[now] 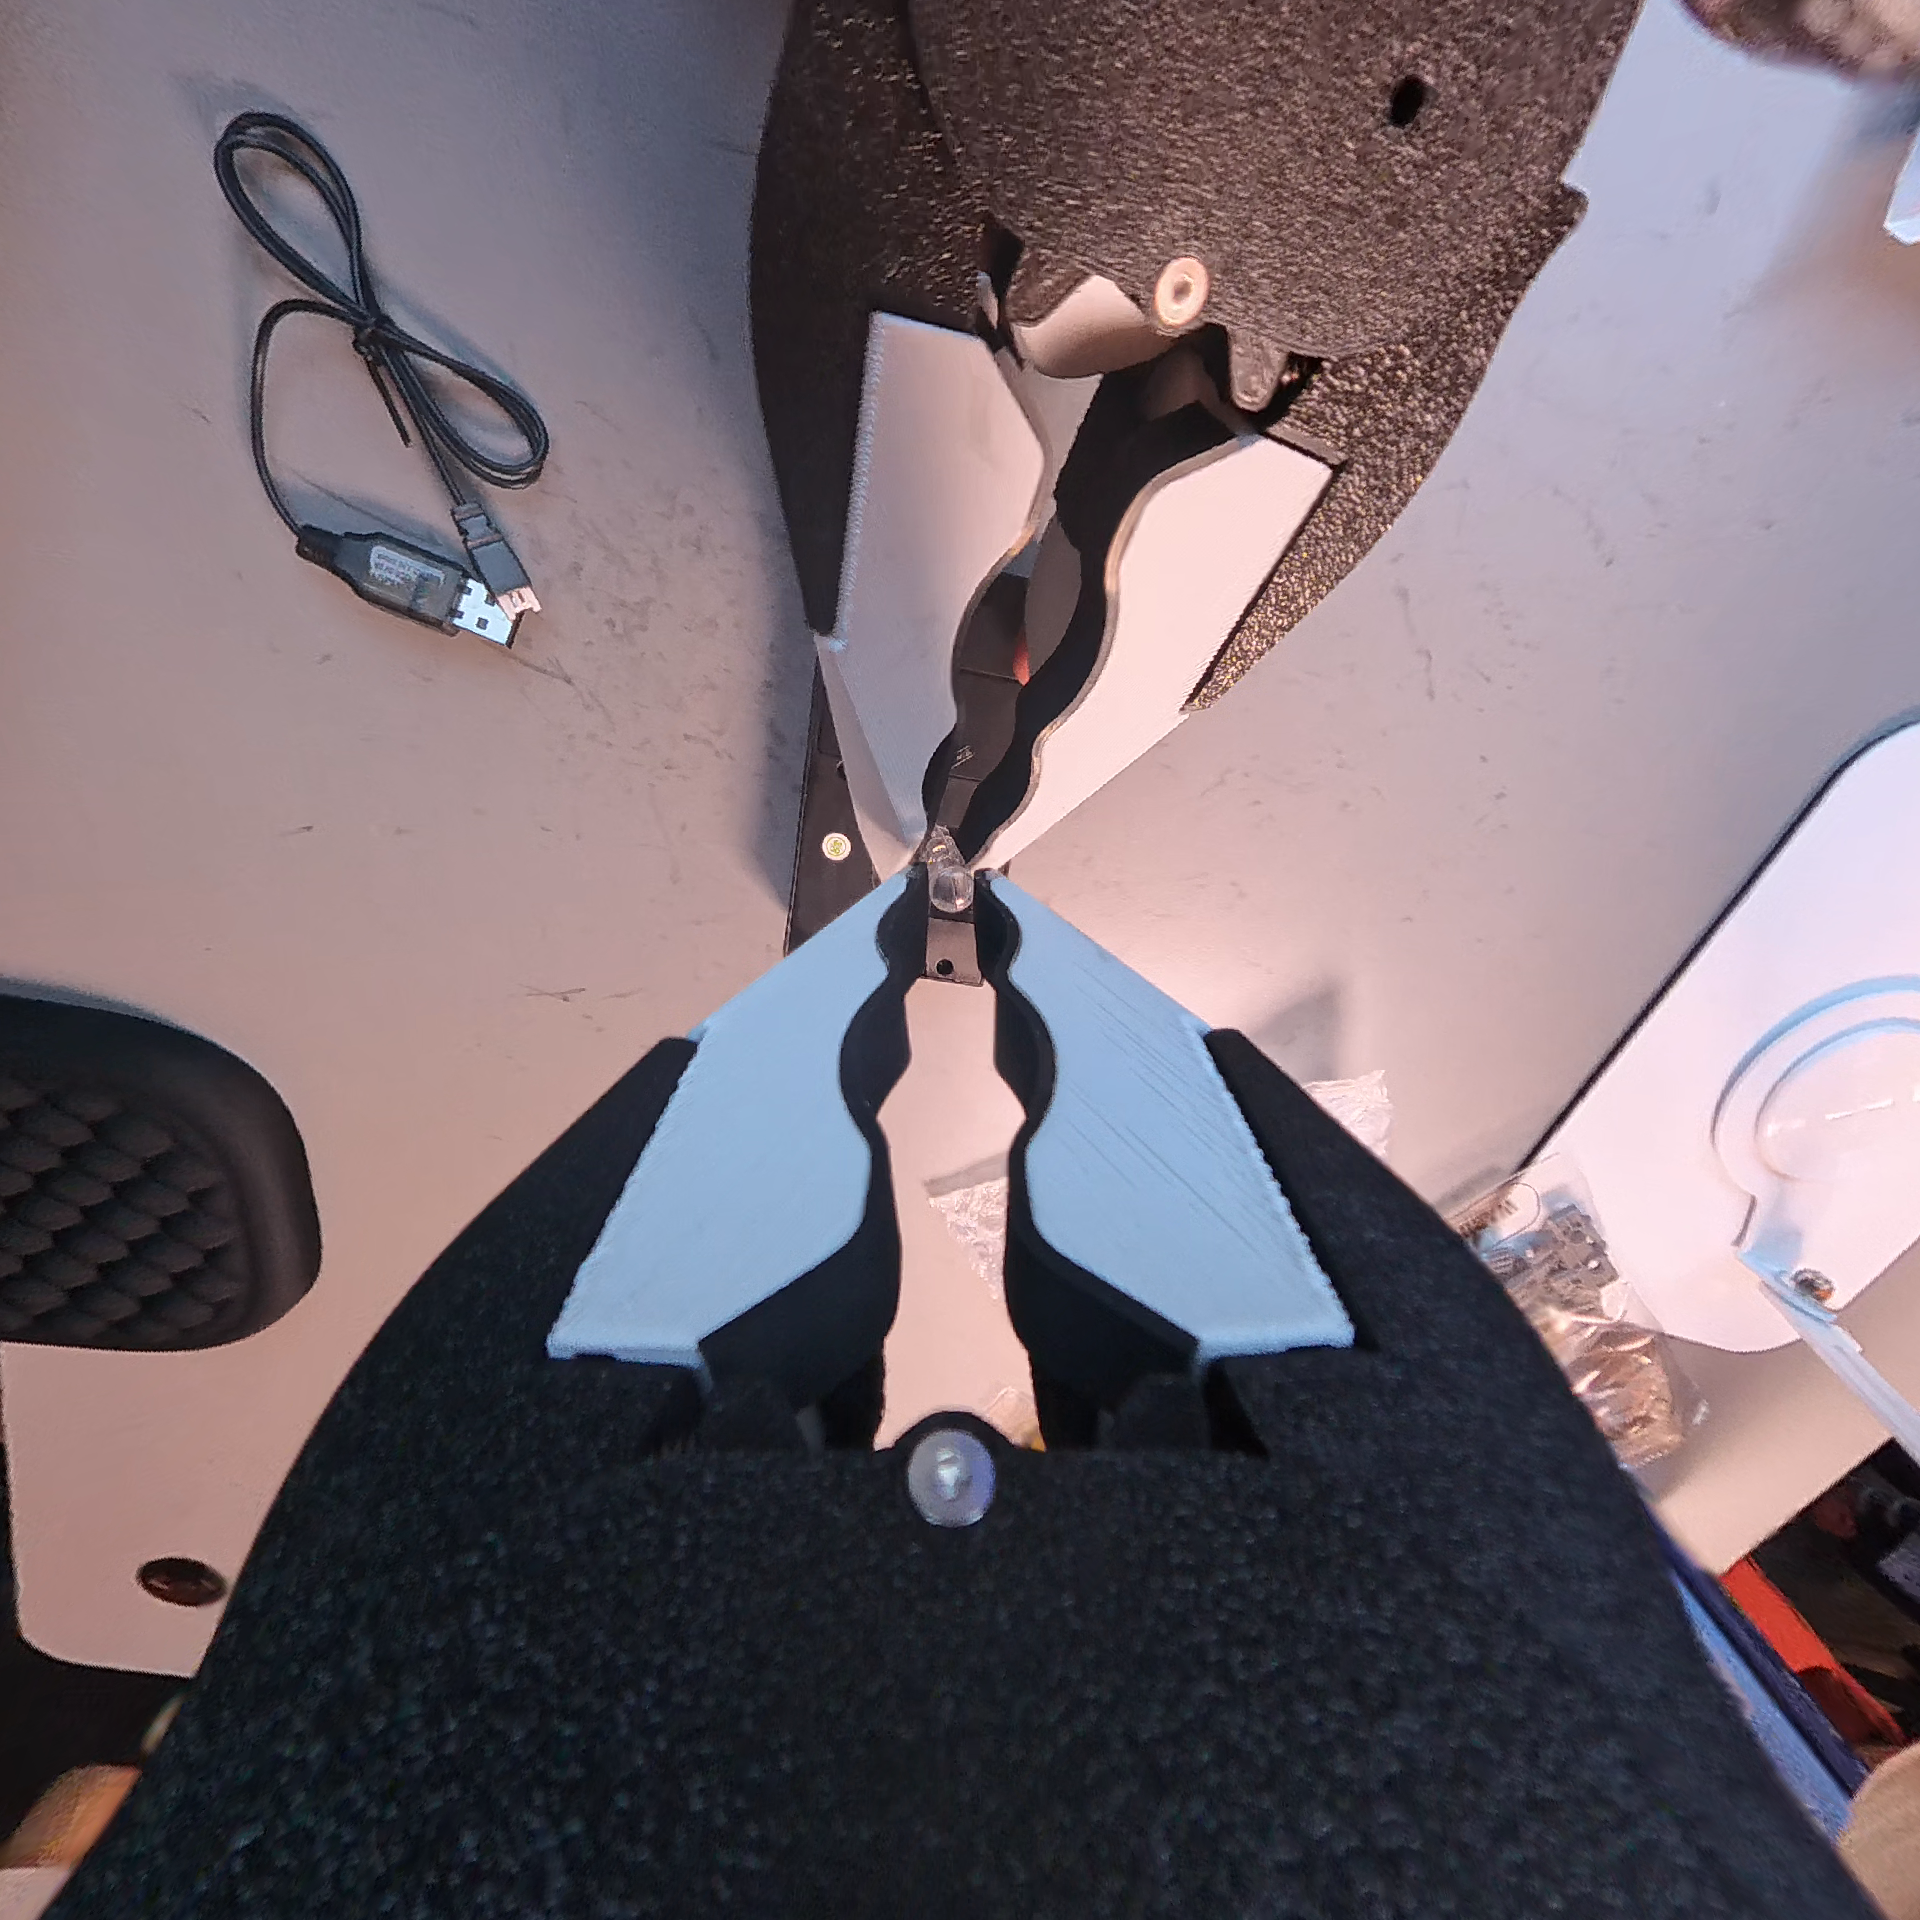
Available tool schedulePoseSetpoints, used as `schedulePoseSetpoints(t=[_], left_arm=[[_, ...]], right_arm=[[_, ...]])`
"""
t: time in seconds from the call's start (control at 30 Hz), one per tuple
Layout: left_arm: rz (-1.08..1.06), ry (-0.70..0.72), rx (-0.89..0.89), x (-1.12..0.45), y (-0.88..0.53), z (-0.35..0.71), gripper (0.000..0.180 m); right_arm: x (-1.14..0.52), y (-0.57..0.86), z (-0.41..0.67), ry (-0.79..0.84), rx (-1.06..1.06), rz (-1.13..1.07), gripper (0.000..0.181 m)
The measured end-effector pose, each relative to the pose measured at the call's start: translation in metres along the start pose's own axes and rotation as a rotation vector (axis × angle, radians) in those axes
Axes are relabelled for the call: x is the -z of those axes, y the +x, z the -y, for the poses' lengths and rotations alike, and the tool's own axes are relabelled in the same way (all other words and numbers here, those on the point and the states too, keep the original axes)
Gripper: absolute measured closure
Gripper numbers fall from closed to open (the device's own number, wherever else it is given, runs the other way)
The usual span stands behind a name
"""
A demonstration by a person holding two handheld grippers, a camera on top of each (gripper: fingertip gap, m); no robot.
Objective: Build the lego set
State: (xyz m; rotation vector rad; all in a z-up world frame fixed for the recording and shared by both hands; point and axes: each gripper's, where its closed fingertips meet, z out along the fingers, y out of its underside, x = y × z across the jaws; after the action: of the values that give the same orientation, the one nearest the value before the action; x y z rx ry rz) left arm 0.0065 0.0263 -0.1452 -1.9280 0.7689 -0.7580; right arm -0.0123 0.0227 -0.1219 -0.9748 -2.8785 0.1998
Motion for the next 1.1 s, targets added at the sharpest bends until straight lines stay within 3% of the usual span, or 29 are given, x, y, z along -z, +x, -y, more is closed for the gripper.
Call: schedulePoseSetpoints(t=[0.13,0.33,0.47,0.57,1.1], left_arm=[[-0.018,0.008,-0.031,0.001,0.001,0.002,0.162],[-0.014,-0.027,-0.087,-0.004,0.0,-0.001,0.17],[0.053,-0.022,-0.17,-0.001,-0.001,-0.001,0.171],[0.027,0.03,-0.113,0.004,-0.001,0.005,0.172],[0.071,0.052,-0.135,0.013,-0.003,0.007,0.173]], right_arm=[[0.0,-0.003,0.001,0.018,0.101,0.006,0.174],[-0.008,-0.003,-0.023,-0.109,0.274,0.006,0.174],[-0.01,-0.002,-0.02,-0.043,0.227,-0.025,0.174],[0.001,-0.002,-0.009,0.057,0.147,-0.028,0.174],[0.008,-0.002,0.002,0.144,-0.091,-0.022,0.163]])
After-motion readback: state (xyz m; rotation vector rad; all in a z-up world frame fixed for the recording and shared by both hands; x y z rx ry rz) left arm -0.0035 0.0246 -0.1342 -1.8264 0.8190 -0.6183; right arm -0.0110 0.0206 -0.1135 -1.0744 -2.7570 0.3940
